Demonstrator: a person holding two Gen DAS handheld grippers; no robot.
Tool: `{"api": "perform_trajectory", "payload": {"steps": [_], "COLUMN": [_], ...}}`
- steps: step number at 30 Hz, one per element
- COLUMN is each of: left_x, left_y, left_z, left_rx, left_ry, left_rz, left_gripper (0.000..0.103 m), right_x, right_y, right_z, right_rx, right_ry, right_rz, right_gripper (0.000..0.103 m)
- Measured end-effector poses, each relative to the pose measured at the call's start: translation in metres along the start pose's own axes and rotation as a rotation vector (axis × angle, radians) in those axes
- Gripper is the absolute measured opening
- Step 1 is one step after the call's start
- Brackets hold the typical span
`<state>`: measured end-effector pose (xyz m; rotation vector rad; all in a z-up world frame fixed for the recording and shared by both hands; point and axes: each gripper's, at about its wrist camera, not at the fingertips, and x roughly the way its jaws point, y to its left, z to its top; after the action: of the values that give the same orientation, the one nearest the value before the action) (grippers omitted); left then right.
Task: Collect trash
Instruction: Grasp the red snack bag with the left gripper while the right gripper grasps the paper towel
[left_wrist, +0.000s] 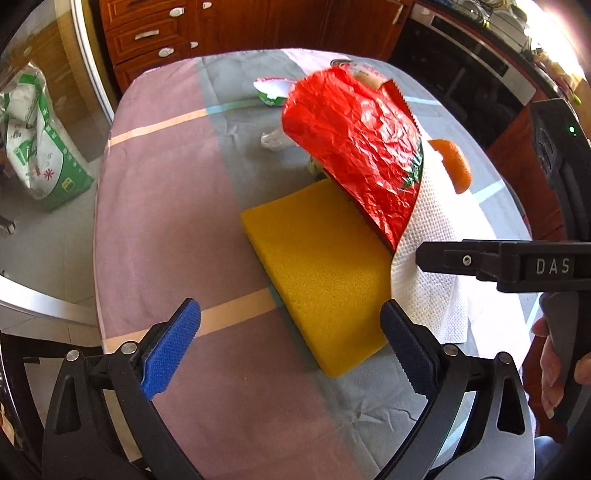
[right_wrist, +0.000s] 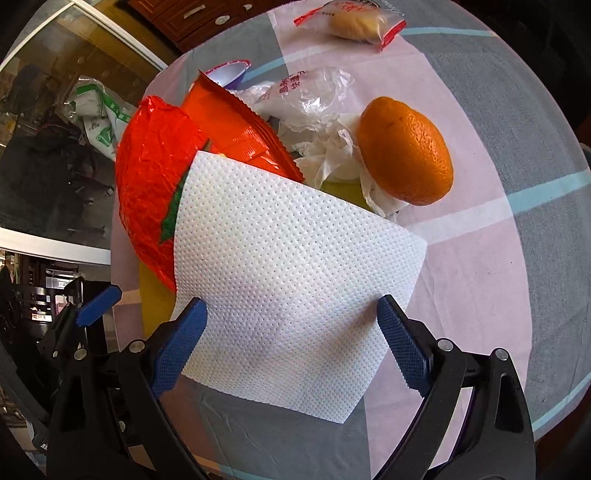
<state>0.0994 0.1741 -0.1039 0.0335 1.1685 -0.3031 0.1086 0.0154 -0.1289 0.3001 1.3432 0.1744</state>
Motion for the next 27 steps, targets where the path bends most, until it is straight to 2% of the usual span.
{"api": "perform_trajectory", "payload": {"steps": [5, 8, 10, 12, 14, 17, 19, 21, 23, 27], "left_x": [0.005, 0.007, 0.007, 0.007, 0.007, 0.006, 0.004, -0.001, -0.007, -0.019], "left_y": [0.002, 0.002, 0.002, 0.002, 0.003, 0.0, -0.003, -0.006, -0.009, -0.02], "left_z": [-0.001, 0.0, 0.0, 0.001, 0.002, 0.004, 0.005, 0.006, 0.009, 0.018], "left_rx": [-0.016, -0.019, -0.022, -0.018, -0.015, -0.009, -0.003, -0.008, -0.012, -0.022], "left_ry": [0.011, 0.019, 0.02, 0.02, 0.023, 0.023, 0.016, 0.006, -0.011, -0.046], "left_rz": [-0.019, -0.022, -0.023, -0.017, -0.011, 0.007, 0.022, 0.022, 0.019, -0.014], "left_gripper": [0.098, 0.098, 0.098, 0.098, 0.098, 0.098, 0.098, 0.098, 0.098, 0.098], "right_x": [0.007, 0.008, 0.005, 0.001, -0.002, -0.007, -0.014, -0.023, -0.029, -0.039], "right_y": [0.004, 0.009, 0.009, 0.009, 0.005, -0.005, -0.011, -0.017, -0.025, -0.045], "right_z": [-0.005, -0.011, -0.015, -0.017, -0.018, -0.019, -0.021, -0.025, -0.028, -0.029], "right_rx": [-0.029, -0.082, -0.092, -0.103, -0.099, -0.063, -0.054, -0.061, -0.055, -0.007], "right_ry": [-0.016, -0.061, -0.081, -0.083, -0.076, -0.053, -0.048, -0.067, -0.08, -0.097], "right_rz": [-0.025, -0.049, -0.046, -0.036, -0.018, 0.032, 0.05, 0.043, 0.038, 0.058], "right_gripper": [0.095, 0.095, 0.089, 0.063, 0.047, 0.037, 0.027, 0.015, 0.009, 0.007]}}
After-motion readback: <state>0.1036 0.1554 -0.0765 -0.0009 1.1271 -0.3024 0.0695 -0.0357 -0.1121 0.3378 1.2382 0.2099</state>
